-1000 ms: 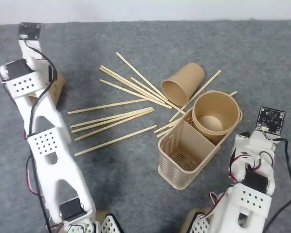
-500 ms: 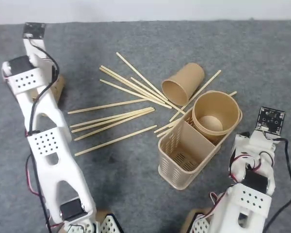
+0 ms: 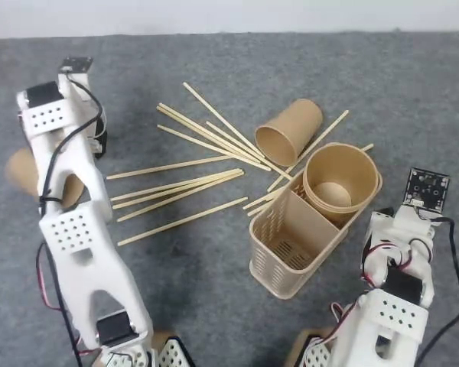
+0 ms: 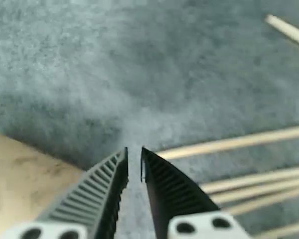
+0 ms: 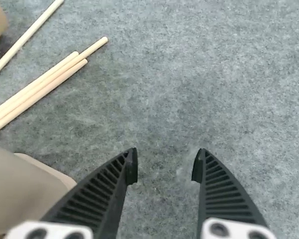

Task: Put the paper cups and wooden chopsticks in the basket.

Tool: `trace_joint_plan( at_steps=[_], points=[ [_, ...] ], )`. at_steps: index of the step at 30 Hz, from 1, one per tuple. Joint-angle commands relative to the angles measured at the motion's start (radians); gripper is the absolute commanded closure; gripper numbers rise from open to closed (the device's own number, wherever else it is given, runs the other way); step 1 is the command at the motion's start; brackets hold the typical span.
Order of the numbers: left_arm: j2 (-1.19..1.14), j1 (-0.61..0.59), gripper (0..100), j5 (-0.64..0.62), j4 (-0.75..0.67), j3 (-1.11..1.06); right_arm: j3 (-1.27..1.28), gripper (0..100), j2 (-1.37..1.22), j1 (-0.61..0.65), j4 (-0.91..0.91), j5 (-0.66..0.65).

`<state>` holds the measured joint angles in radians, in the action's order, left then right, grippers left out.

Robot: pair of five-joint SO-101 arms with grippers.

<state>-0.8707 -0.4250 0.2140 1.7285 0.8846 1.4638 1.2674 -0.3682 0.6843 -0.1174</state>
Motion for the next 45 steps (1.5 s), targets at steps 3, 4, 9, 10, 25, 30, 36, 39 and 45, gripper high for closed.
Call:
trace_joint_plan(
  at_steps=[3, 4, 9, 10, 25, 30, 36, 39, 45],
  points=[
    [0.238, 0.000, 96, -0.008, 0.005, -0.191, -0.008, 80.5, 0.016, 0.004, -0.016, -0.012],
    [0.265, 0.002, 96, -0.008, 0.003, -0.220, -0.008, 80.5, 0.016, 0.004, -0.015, -0.012],
    [0.459, 0.026, 96, -0.008, 0.026, -0.349, -0.008, 80.5, 0.016, 0.004, -0.013, -0.012],
    [0.512, 0.029, 96, -0.003, 0.028, -0.381, -0.008, 80.5, 0.016, 0.004, -0.013, -0.012],
    [1.399, -0.270, 96, 0.525, -0.342, -1.132, -0.008, 80.5, 0.016, 0.004, -0.013, -0.012],
    [1.542, -0.493, 96, 0.841, -0.741, -1.443, -0.008, 80.5, 0.016, 0.004, -0.012, -0.012],
    [1.620, -0.738, 96, 0.758, -1.528, -1.883, -0.008, 80.5, 0.016, 0.004, -0.012, -0.012],
    [1.591, -0.822, 96, 0.609, -1.915, -2.077, -0.006, 80.5, 0.016, 0.004, -0.012, -0.012],
    [1.367, -0.914, 96, 0.535, -2.008, -2.051, 0.006, 80.5, 0.016, 0.005, -0.015, -0.060]
  ],
)
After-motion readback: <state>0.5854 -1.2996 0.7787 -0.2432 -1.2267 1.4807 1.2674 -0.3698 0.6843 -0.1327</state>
